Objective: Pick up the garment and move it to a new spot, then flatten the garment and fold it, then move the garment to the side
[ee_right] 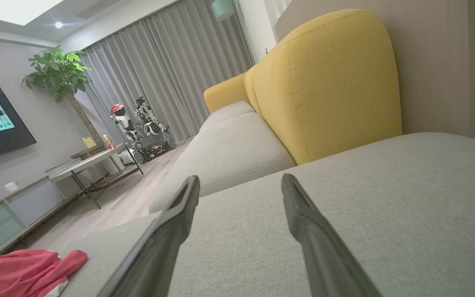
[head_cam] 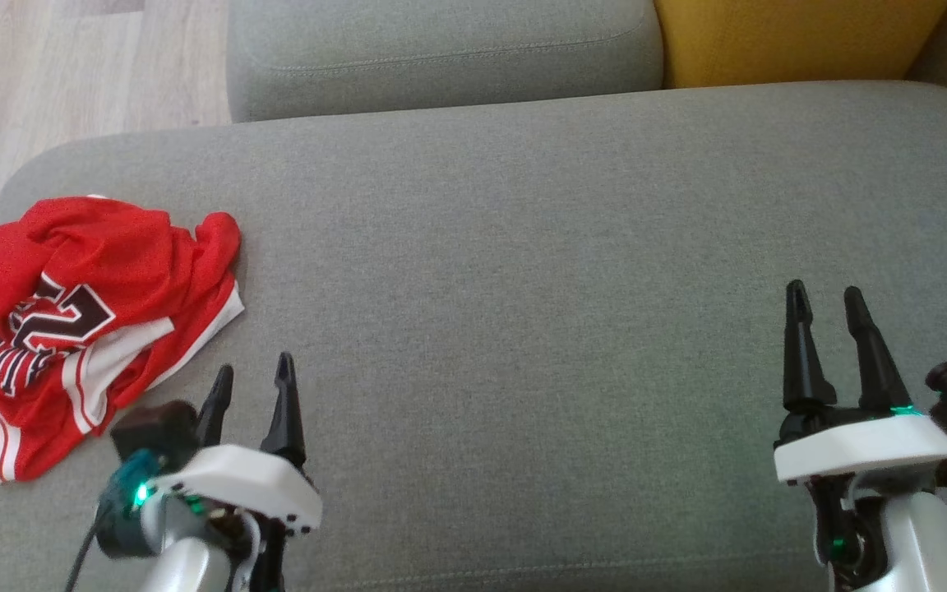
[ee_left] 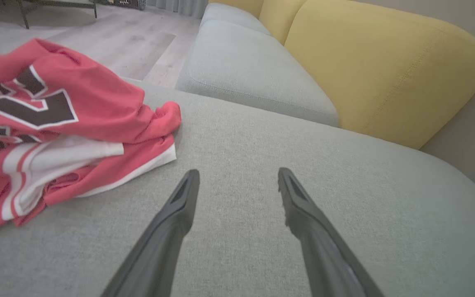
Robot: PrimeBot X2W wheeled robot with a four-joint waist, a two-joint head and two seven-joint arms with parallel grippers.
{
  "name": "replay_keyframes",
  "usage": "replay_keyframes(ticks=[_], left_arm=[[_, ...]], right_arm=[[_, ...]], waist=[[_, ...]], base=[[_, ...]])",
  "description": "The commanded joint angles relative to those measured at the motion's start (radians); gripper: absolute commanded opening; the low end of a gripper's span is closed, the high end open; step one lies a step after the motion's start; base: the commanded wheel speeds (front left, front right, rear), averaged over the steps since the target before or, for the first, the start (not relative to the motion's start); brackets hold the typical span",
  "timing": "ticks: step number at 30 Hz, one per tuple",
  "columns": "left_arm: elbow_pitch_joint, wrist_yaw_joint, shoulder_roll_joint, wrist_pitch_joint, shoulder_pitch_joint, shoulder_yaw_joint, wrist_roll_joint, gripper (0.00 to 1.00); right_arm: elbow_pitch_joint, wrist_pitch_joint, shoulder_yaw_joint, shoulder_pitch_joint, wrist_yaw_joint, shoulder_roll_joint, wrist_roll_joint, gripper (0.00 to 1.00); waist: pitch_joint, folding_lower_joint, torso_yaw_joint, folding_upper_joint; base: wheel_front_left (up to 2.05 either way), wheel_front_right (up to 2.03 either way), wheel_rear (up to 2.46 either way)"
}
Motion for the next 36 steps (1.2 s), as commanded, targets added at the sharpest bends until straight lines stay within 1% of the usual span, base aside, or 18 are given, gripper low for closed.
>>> replay_keyframes(ticks=[1,3,4,8,14,20,23,24,27,28,30,33,36], left_arm=[[-0.053,0.044,0.036,-0.017,-0.081,-0.009,0.049,1.00],[-0.069,0.087,0.054,-0.023,-0.095,-0.041,0.072,1.00],[-0.069,0.087,0.054,-0.023,-0.095,-0.041,0.072,1.00],[-0.095,0.165,0.089,-0.035,-0.119,-0.104,0.113,1.00],[-0.120,0.263,0.135,-0.052,-0.152,-0.201,0.173,1.00],[-0.112,0.333,0.177,-0.070,-0.185,-0.300,0.242,1.00],[-0.120,0.373,0.183,-0.079,-0.196,-0.330,0.253,1.00],[-0.128,0.380,0.182,-0.082,-0.196,-0.335,0.248,1.00],[-0.157,0.385,0.172,-0.091,-0.185,-0.323,0.213,1.00],[-0.166,0.381,0.167,-0.094,-0.178,-0.311,0.203,1.00],[-0.179,0.359,0.155,-0.100,-0.159,-0.283,0.187,1.00],[-0.187,0.299,0.121,-0.109,-0.120,-0.219,0.163,1.00],[-0.173,0.203,0.076,-0.118,-0.074,-0.143,0.147,1.00]], right_arm=[[-0.042,-0.020,0.023,-0.052,0.000,-0.007,-0.051,1.00],[-0.059,-0.026,0.027,-0.057,0.000,-0.007,-0.077,1.00],[-0.059,-0.026,0.027,-0.057,0.000,-0.007,-0.077,1.00],[-0.083,-0.038,0.033,-0.059,-0.001,-0.007,-0.118,1.00],[-0.083,-0.056,0.046,-0.056,-0.001,-0.007,-0.180,1.00],[-0.087,-0.073,0.072,-0.058,-0.001,-0.007,-0.286,1.00],[-0.092,-0.082,0.080,-0.060,-0.001,-0.008,-0.315,1.00],[-0.094,-0.085,0.081,-0.060,-0.001,-0.008,-0.311,1.00],[-0.083,-0.094,0.076,-0.055,-0.001,-0.008,-0.258,1.00],[-0.075,-0.097,0.077,-0.053,-0.001,-0.008,-0.240,1.00],[-0.054,-0.103,0.082,-0.051,-0.001,-0.008,-0.208,1.00],[-0.020,-0.112,0.095,-0.050,-0.001,-0.008,-0.172,1.00],[0.023,-0.120,0.110,-0.050,-0.001,-0.008,-0.155,1.00]], waist=[[0.001,0.0000,-0.001,0.0000],[0.002,0.0000,-0.002,0.0000],[0.002,0.0000,-0.002,0.0000],[0.003,0.0000,-0.005,0.0000],[0.003,0.0000,-0.010,0.0000],[0.003,0.0000,-0.012,0.0000],[0.003,-0.0001,-0.012,0.0000],[0.003,-0.0001,-0.012,0.0000],[0.003,-0.0001,-0.012,0.0000],[0.003,-0.0001,-0.012,0.0000],[0.003,-0.0001,-0.012,0.0000],[0.002,-0.0001,-0.012,0.0000],[0.001,-0.0001,-0.012,0.0000]], base=[[0.00,0.00,0.00],[0.00,0.00,0.00],[0.00,0.00,0.00],[0.00,0.00,0.00],[0.00,0.00,0.00],[0.00,0.00,0.00],[0.00,0.00,0.00],[0.00,0.00,0.00],[0.00,0.00,0.00],[0.00,0.00,0.00],[0.00,0.00,0.00],[0.00,0.00,0.00],[0.00,0.00,0.00]])
